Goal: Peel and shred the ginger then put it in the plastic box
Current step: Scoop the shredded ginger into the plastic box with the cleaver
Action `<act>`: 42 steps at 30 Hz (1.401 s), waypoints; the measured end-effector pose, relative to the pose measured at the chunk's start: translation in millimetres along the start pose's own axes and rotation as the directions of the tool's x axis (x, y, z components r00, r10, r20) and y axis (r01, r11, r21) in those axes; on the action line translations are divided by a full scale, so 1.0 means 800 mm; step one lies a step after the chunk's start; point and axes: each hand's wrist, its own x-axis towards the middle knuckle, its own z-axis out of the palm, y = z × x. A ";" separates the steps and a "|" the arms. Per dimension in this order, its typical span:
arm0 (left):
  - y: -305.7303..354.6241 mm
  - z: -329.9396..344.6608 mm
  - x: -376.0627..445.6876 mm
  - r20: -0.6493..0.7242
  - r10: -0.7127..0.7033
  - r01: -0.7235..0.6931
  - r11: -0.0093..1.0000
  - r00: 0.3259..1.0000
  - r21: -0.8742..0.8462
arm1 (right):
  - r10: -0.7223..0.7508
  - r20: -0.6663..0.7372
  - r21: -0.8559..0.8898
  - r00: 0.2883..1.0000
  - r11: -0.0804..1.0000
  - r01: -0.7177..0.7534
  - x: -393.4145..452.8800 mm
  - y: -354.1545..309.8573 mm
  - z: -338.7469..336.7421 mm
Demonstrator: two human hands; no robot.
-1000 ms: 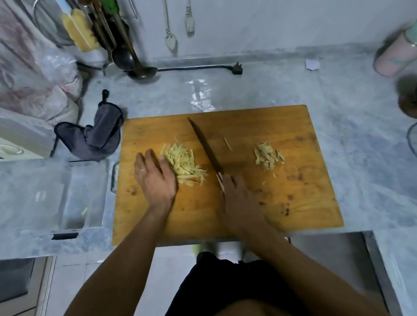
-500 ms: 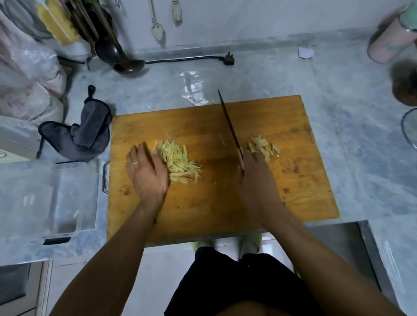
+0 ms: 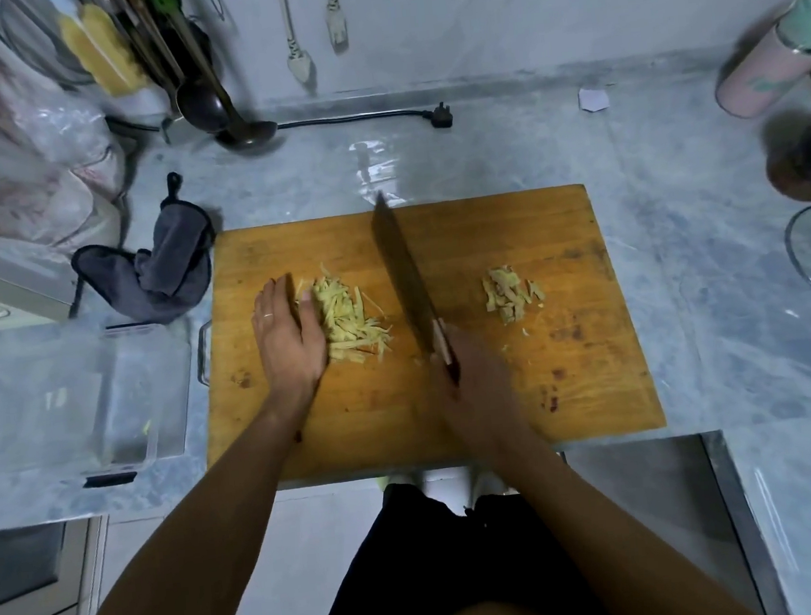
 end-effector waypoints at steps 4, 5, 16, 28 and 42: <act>-0.003 -0.011 0.024 0.088 0.035 -0.034 0.999 0.996 -0.023 | 0.139 -0.033 0.318 0.990 0.940 -0.121 0.014 0.035 -0.034; -0.003 -0.012 0.025 0.108 0.046 -0.044 0.999 0.993 -0.021 | 0.174 0.000 0.377 0.985 0.912 -0.161 0.013 0.045 -0.039; -0.002 -0.004 0.006 0.172 0.117 -0.136 0.986 0.978 0.099 | 0.258 0.055 0.287 0.964 0.921 -0.263 -0.026 0.103 -0.016; 0.020 0.014 0.006 0.058 -0.013 0.016 0.999 0.998 -0.038 | 0.046 0.087 0.156 0.995 0.986 -0.060 0.044 0.038 0.075; 0.043 0.021 -0.010 -0.233 -0.111 0.023 0.935 0.966 -0.353 | 0.060 0.252 0.212 0.966 0.970 -0.116 0.046 0.008 0.095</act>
